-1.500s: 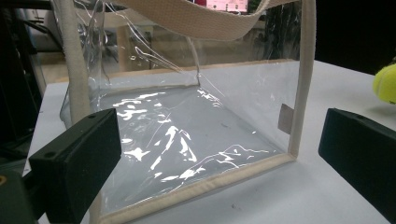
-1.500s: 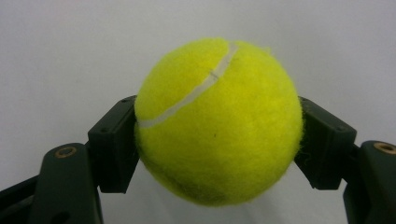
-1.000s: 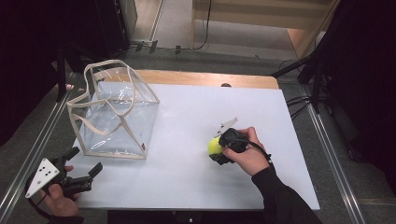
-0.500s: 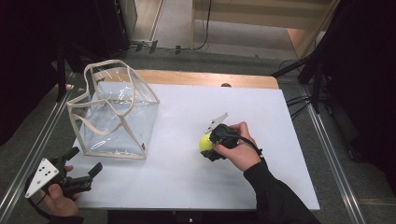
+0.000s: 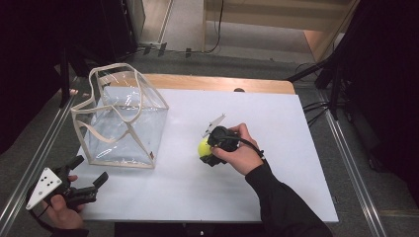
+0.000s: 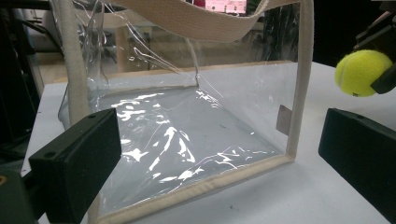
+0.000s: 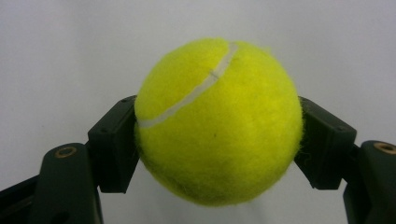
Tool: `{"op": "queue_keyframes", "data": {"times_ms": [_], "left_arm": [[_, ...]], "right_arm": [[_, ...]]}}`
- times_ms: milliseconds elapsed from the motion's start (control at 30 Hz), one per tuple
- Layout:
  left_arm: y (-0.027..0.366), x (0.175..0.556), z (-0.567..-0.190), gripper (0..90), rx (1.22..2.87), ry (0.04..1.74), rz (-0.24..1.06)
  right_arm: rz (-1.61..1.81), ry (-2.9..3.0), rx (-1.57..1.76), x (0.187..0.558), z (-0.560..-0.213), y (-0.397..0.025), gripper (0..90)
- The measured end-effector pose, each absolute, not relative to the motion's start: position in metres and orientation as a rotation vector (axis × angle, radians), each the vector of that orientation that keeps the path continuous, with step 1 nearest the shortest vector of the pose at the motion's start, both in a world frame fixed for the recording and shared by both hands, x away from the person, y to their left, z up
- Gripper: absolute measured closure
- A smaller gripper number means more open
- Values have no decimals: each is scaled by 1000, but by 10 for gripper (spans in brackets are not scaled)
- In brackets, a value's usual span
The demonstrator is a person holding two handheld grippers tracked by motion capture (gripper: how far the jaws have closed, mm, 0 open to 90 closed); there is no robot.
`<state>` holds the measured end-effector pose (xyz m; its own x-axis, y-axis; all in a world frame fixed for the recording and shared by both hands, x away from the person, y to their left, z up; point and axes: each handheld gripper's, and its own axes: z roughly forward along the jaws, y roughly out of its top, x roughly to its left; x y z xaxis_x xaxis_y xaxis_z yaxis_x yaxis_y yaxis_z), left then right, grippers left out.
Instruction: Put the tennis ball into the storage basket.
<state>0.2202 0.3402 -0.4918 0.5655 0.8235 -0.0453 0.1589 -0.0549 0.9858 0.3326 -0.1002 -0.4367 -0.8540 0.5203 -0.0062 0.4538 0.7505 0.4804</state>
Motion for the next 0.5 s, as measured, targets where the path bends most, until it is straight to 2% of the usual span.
{"op": "queue_keyframes", "data": {"times_ms": [500], "left_arm": [[341,221,-492,0,1555,864,660]], "right_arm": [[729,2833,741,341,-428,-65,241]]}}
